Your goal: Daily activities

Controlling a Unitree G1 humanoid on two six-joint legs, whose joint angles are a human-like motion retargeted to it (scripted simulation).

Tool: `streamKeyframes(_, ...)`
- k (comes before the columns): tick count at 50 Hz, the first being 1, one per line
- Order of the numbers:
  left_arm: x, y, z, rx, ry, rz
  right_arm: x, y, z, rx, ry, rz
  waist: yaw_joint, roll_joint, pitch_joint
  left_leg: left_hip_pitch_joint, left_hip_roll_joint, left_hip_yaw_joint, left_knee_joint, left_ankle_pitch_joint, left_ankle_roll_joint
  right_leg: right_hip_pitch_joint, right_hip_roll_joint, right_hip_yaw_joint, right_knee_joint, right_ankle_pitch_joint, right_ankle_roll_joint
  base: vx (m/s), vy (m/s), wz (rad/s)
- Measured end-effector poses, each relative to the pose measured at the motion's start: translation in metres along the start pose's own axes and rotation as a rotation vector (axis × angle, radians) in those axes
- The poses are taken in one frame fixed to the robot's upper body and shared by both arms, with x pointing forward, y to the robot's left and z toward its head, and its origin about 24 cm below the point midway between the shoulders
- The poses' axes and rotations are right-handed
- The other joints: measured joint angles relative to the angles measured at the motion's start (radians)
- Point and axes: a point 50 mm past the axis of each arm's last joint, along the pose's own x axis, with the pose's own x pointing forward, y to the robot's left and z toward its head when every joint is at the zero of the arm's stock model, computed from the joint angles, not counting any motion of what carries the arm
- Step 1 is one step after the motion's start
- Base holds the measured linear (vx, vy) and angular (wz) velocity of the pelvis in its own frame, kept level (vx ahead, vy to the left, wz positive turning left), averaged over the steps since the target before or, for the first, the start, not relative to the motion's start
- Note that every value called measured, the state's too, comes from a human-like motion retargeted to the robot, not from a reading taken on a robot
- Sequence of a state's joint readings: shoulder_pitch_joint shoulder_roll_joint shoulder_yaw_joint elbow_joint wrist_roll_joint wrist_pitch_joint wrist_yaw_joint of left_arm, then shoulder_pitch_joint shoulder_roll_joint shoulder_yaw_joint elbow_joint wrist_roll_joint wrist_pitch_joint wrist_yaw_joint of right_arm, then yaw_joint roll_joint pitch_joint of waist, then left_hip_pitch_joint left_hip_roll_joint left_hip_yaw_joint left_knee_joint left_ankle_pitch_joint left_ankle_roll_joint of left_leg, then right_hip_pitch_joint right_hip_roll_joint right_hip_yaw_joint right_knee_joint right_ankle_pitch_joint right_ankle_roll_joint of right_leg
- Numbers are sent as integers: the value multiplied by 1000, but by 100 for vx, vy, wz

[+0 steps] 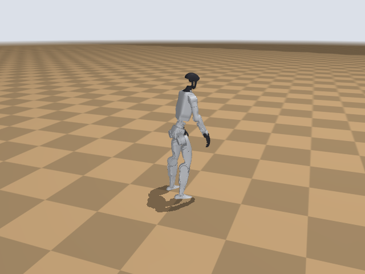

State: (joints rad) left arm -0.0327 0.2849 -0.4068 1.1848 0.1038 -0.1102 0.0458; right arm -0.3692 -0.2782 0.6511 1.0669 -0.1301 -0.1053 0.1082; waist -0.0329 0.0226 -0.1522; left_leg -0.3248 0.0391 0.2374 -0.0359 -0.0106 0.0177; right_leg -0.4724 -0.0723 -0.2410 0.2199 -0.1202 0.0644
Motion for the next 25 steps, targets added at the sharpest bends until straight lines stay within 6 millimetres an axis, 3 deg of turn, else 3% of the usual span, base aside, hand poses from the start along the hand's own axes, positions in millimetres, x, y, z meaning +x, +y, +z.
streamKeyframes(15,1,-10,-2,208,30,-148,-15,58,-53,-40,200,214,3,3,5,97,26,-40,4,13,-5,167,45,9,-137,17,-23,-1,-7,-1)
streamKeyframes(17,-3,-29,-9,215,40,-185,-19,82,-59,-29,223,253,8,1,-35,73,30,-24,-21,72,7,132,44,14,-145,57,-30,-8,-10,-18)
streamKeyframes(18,-1,-19,-8,226,41,-170,-20,74,-62,-40,231,243,10,-1,-35,81,30,-36,-6,44,1,156,50,16,-163,41,-29,1,-11,-8)
streamKeyframes(20,-4,-32,-11,228,43,-197,-23,91,-64,-30,237,271,16,-3,-58,55,37,-23,-8,88,13,140,53,20,-193,86,-36,-2,-11,-12)
streamKeyframes(22,-2,-17,-10,242,45,-176,-22,80,-66,-48,244,259,21,-7,-51,70,36,-41,25,49,7,187,62,25,-232,71,-37,2,-11,-7)
streamKeyframes(23,-3,-26,-12,238,45,-193,-23,91,-66,-42,243,276,25,-10,-55,37,43,-31,70,56,17,188,62,27,-261,108,-41,-2,-10,-13)
streamKeyframes(25,-2,-11,-11,247,48,-170,-23,79,-67,-59,248,262,32,-16,-38,38,43,-50,148,-1,10,226,64,34,-262,74,-42,6,-11,-5)
